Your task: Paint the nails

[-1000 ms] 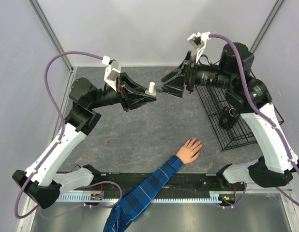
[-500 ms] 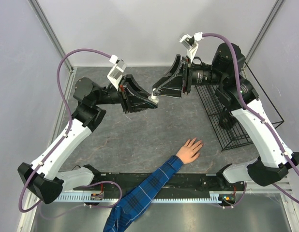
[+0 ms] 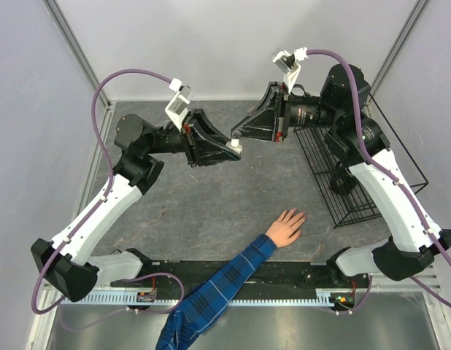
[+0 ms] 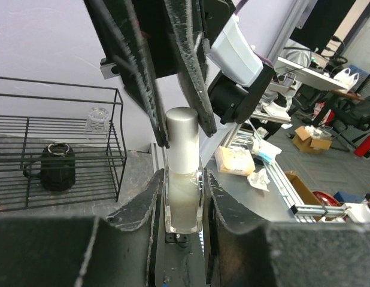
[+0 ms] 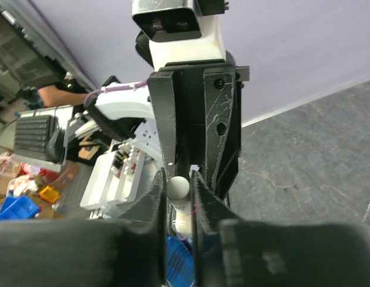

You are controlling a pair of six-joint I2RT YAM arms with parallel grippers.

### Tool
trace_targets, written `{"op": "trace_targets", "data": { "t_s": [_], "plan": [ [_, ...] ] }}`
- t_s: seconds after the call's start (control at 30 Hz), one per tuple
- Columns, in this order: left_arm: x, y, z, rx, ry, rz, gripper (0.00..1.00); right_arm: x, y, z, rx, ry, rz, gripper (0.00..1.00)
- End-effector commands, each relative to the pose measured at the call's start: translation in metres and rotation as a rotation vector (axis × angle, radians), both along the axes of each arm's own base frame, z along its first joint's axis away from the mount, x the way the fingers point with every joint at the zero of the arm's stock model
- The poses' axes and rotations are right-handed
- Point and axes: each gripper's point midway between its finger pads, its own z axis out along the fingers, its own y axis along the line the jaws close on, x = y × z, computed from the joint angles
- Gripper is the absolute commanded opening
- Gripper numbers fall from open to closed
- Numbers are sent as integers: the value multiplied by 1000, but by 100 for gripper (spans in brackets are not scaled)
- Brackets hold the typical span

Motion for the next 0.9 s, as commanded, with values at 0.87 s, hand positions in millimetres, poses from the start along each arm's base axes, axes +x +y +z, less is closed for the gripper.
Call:
{"op": "trace_targets", "data": {
  "t_s": [0.87],
  "plan": [
    [125, -23, 13, 112, -215, 867, 2, 52, -28, -19, -378, -159, -1014, 39]
  ]
}}
